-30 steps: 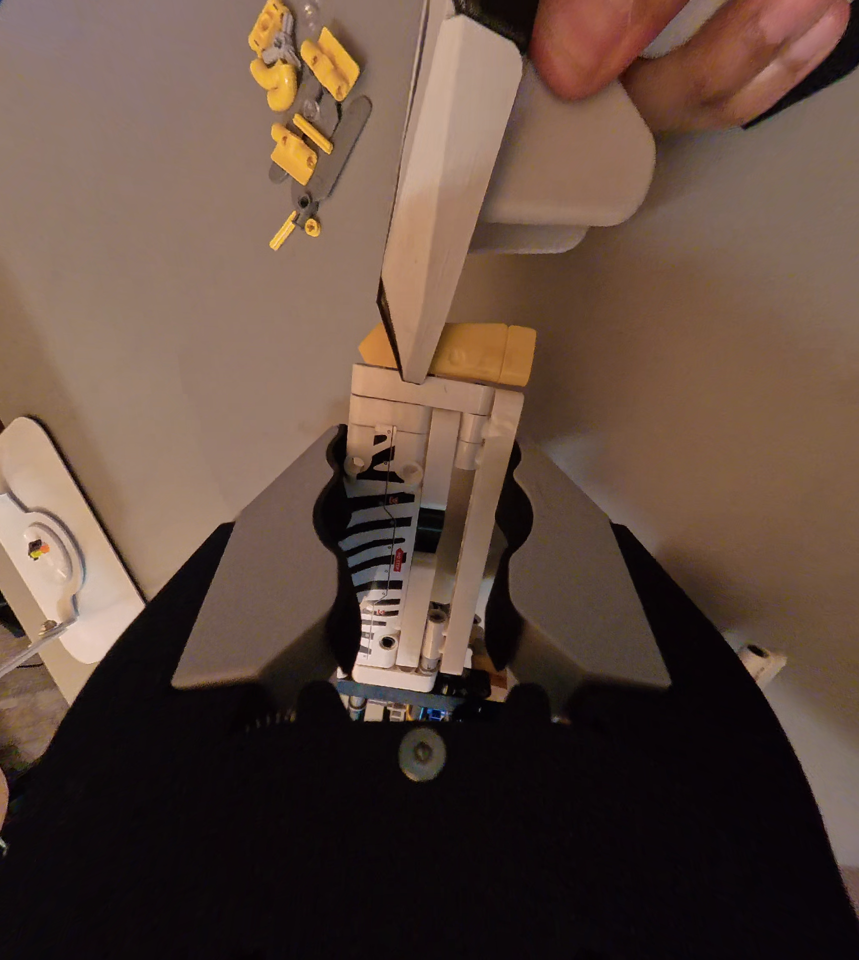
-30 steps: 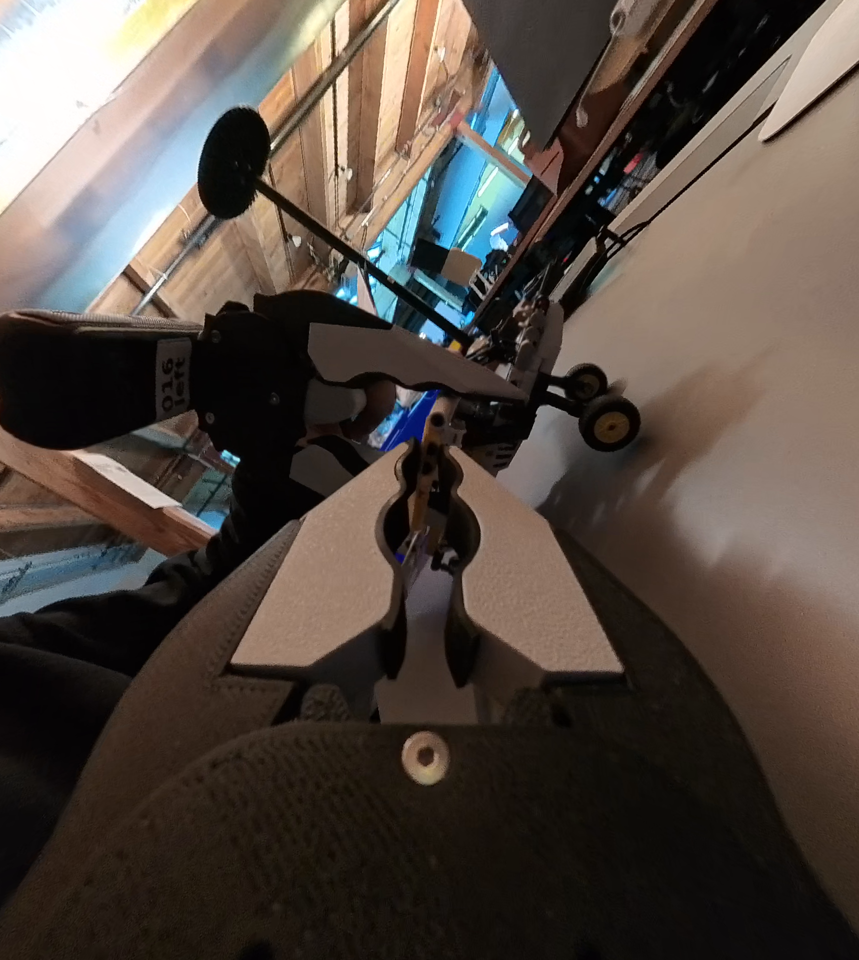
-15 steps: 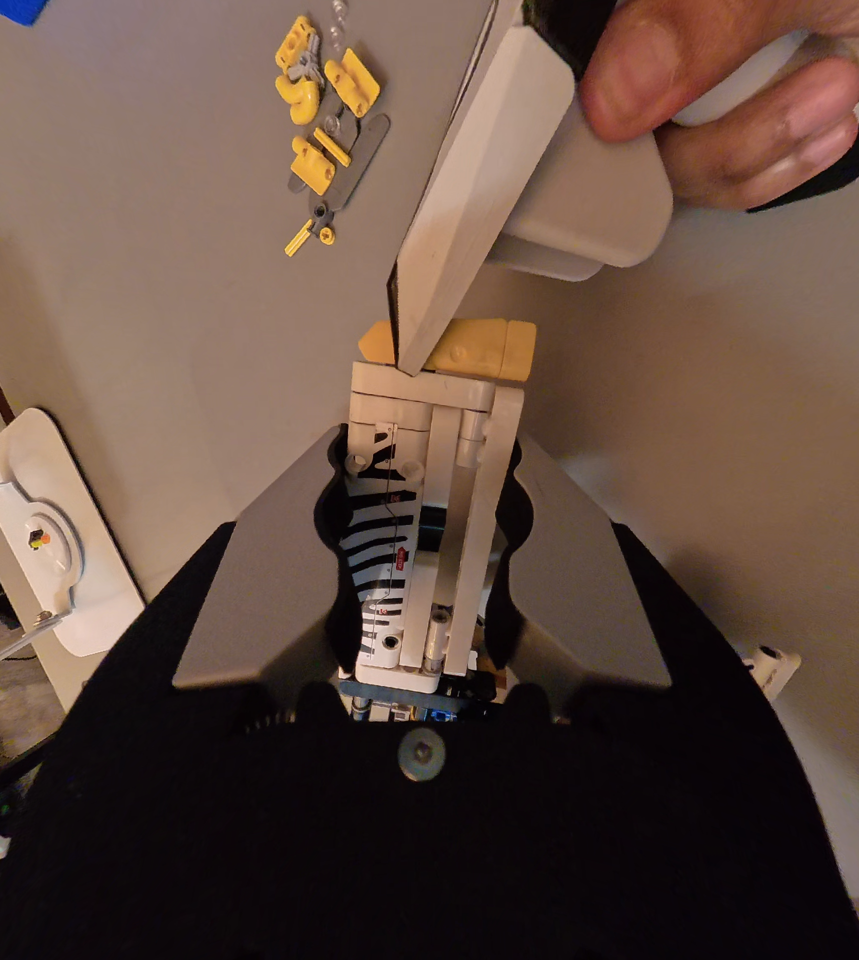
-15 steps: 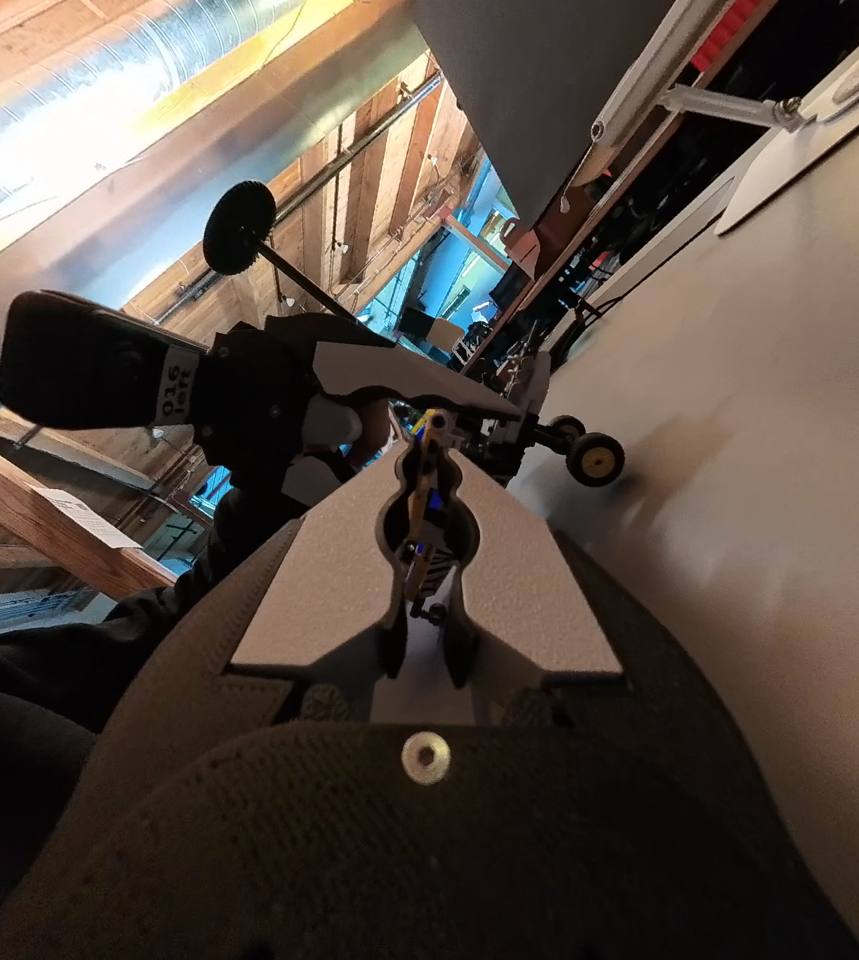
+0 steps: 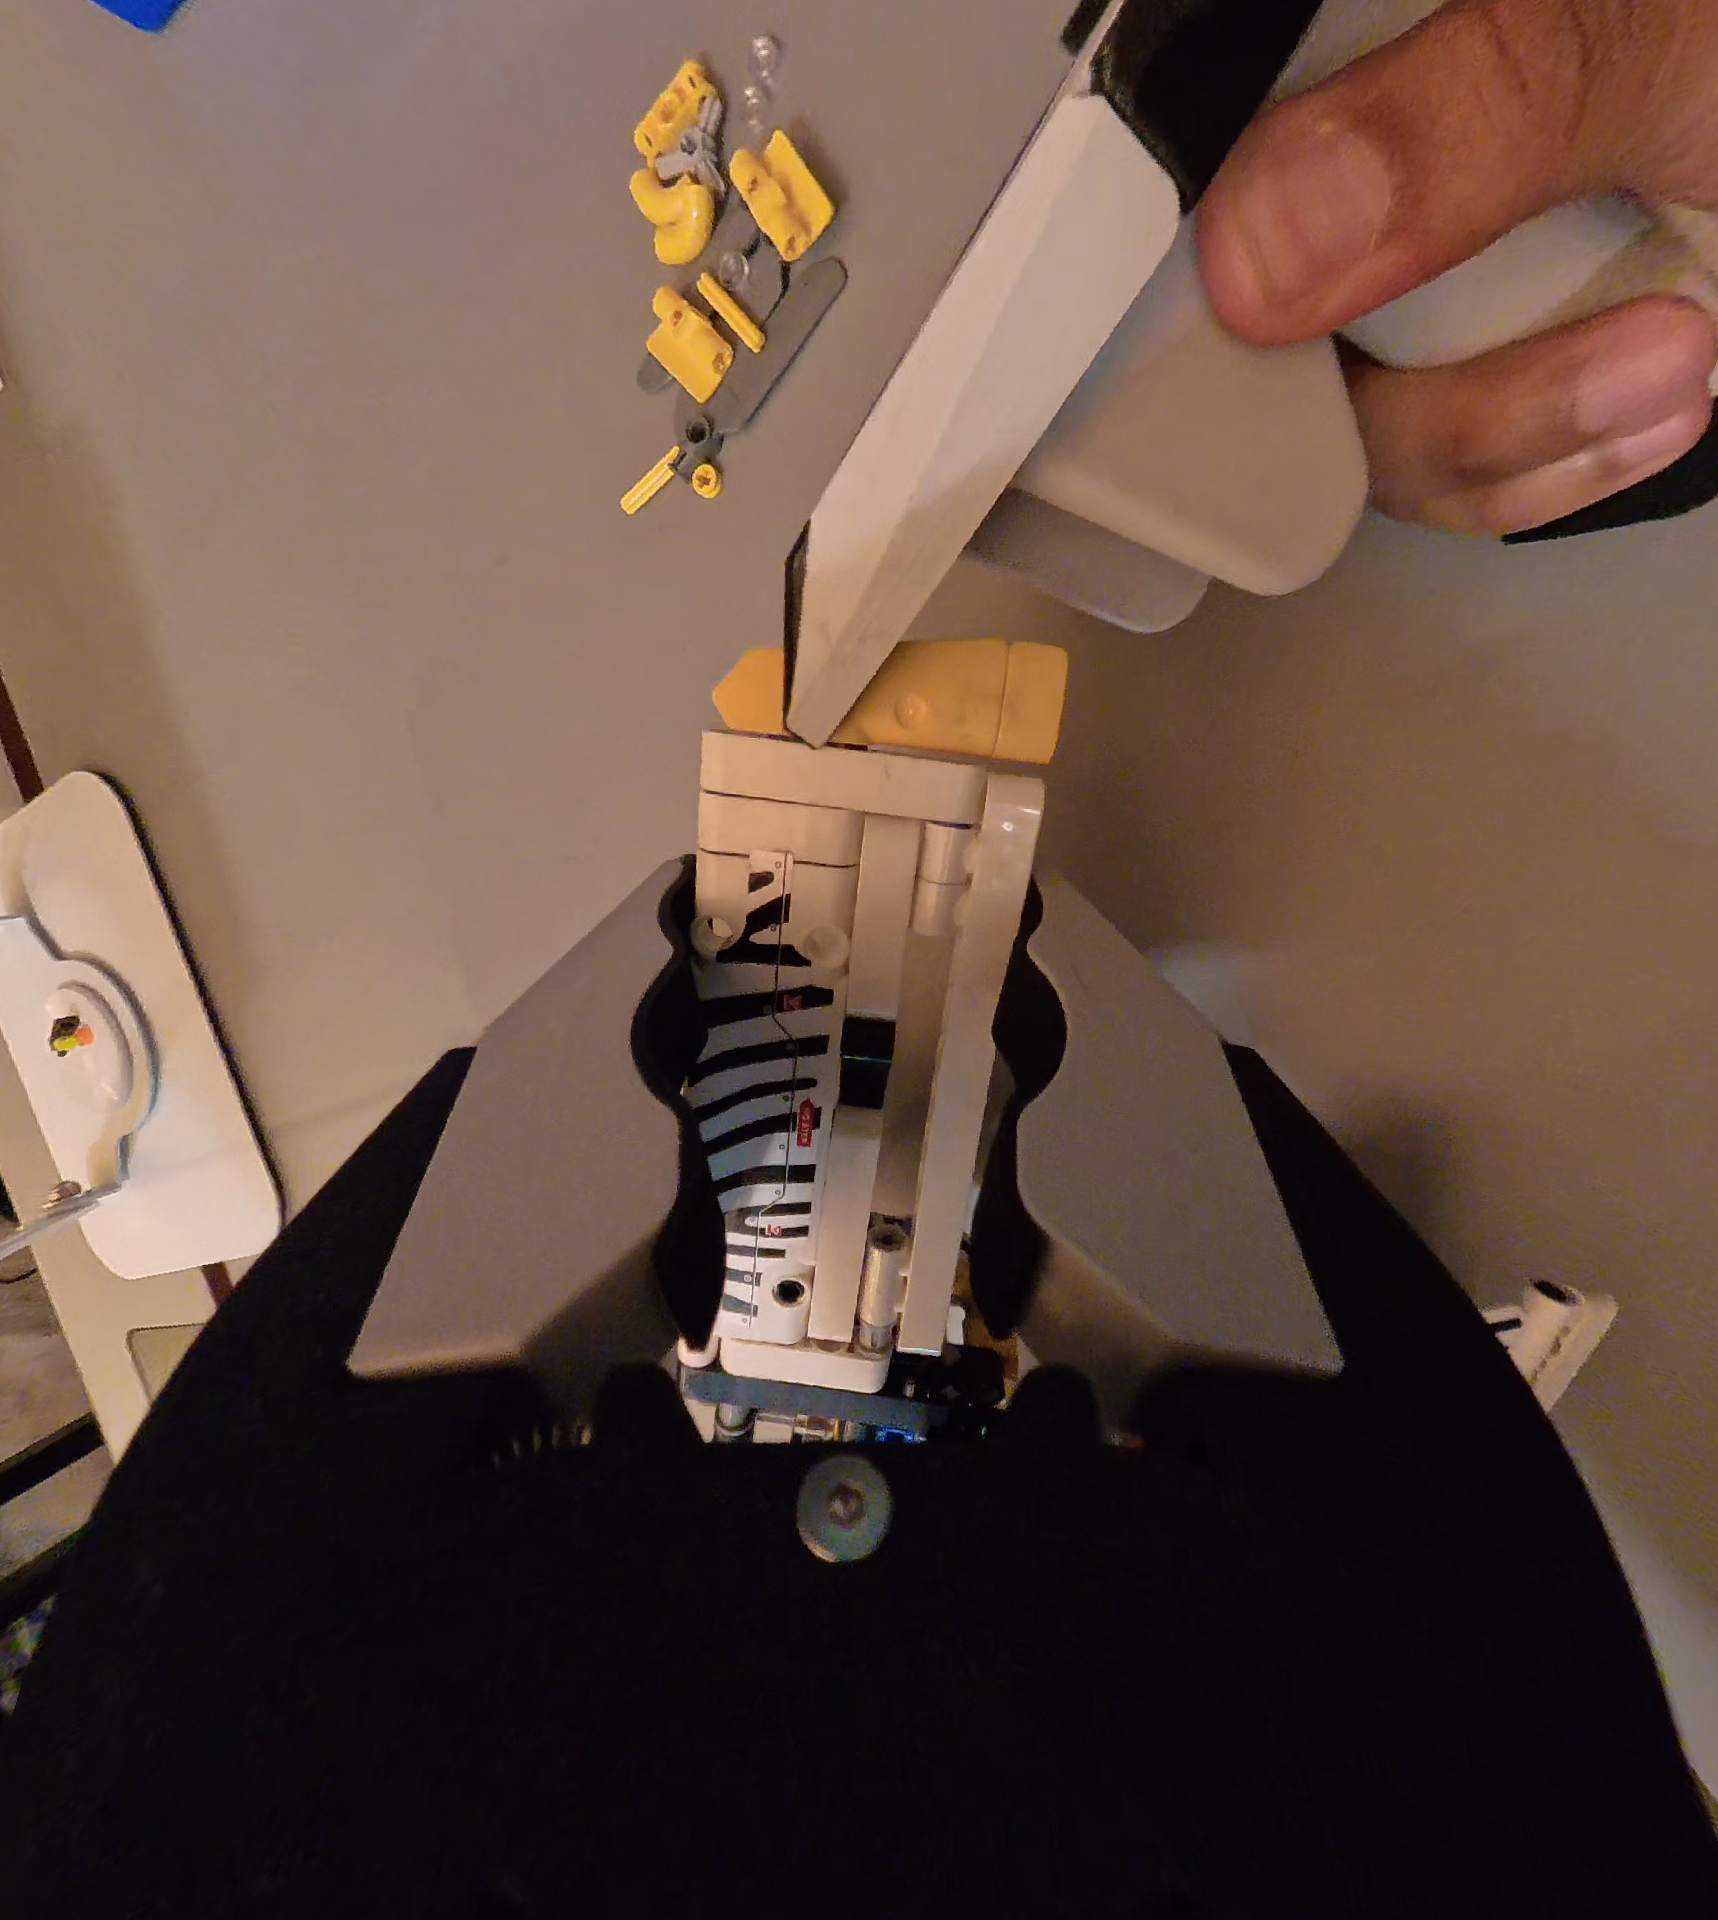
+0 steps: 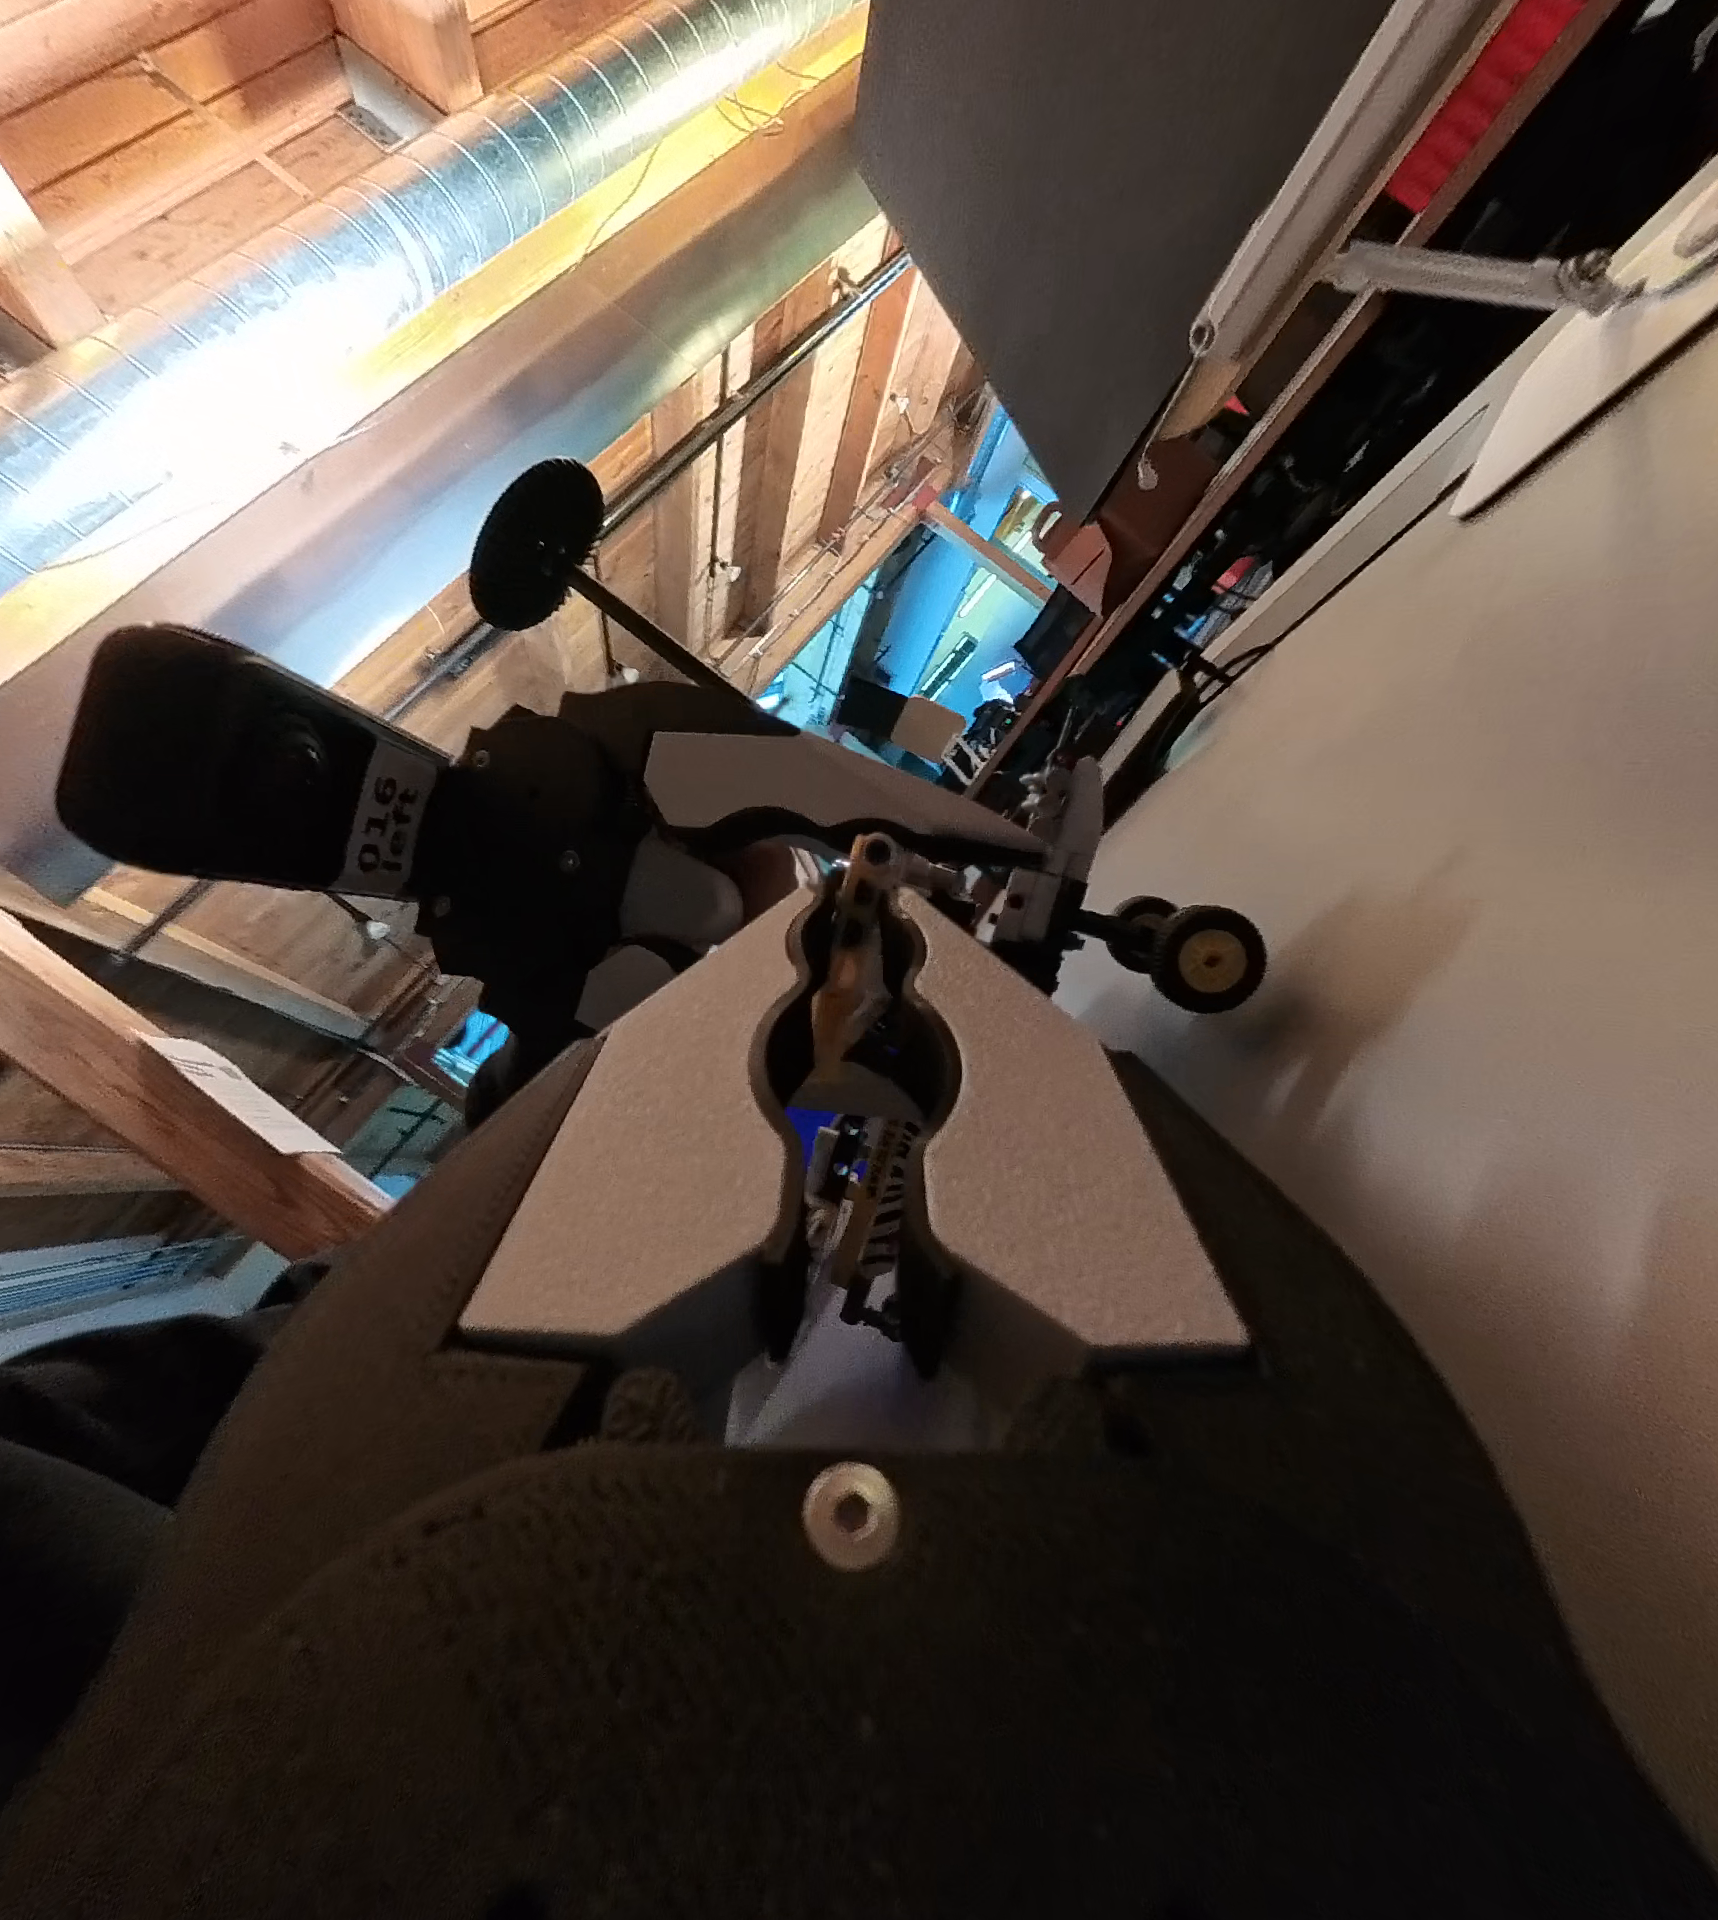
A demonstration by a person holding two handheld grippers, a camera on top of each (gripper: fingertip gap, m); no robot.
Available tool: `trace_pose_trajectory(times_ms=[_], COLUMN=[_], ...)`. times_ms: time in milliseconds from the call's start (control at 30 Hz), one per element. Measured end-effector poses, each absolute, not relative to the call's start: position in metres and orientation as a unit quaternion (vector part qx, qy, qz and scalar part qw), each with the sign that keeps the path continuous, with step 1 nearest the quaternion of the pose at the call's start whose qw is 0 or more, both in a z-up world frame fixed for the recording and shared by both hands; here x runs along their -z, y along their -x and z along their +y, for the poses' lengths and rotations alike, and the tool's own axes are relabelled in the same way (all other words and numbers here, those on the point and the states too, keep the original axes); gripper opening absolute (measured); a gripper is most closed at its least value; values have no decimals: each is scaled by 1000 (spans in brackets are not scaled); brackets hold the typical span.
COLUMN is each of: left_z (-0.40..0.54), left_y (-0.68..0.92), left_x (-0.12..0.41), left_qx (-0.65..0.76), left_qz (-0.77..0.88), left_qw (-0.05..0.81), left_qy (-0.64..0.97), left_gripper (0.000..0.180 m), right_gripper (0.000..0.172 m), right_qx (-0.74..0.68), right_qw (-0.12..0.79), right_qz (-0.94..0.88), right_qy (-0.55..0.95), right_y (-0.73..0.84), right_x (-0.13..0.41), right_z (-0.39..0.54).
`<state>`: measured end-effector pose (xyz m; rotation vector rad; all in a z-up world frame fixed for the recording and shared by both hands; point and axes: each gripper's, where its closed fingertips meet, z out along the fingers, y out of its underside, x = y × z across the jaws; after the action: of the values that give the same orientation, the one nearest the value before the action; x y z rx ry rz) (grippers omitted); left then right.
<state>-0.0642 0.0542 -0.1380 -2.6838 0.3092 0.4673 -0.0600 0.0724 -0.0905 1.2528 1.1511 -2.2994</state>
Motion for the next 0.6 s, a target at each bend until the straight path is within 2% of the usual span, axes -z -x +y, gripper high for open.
trace_pose_trajectory(times_ms=[67,133,200,333,367,433,600], left_z=[54,53,53,55,56,57,56], left_y=[66,67,66,64,63,61,65], left_x=[137,136,135,139,141,143,137], left_qx=[-158,-154,-155,-161,-163,-168,-182], left_qz=[107,106,108,116,119,123,101], left_qw=[195,194,193,190,186,179,198], left_qy=[962,963,963,962,962,962,958], left_gripper=[55,55,55,55,55,55,55], right_gripper=[8,23,35,41,37,7,4], right_qx=[791,772,745,708,704,698,739], right_qw=[111,98,116,177,196,199,199], right_qz=[419,462,506,554,558,556,505], right_qy=[-432,-426,-419,-401,-394,-404,-399], right_y=[62,60,54,40,36,40,46], right_x=[88,87,91,101,101,105,98], right_z=[78,83,85,72,66,61,63])
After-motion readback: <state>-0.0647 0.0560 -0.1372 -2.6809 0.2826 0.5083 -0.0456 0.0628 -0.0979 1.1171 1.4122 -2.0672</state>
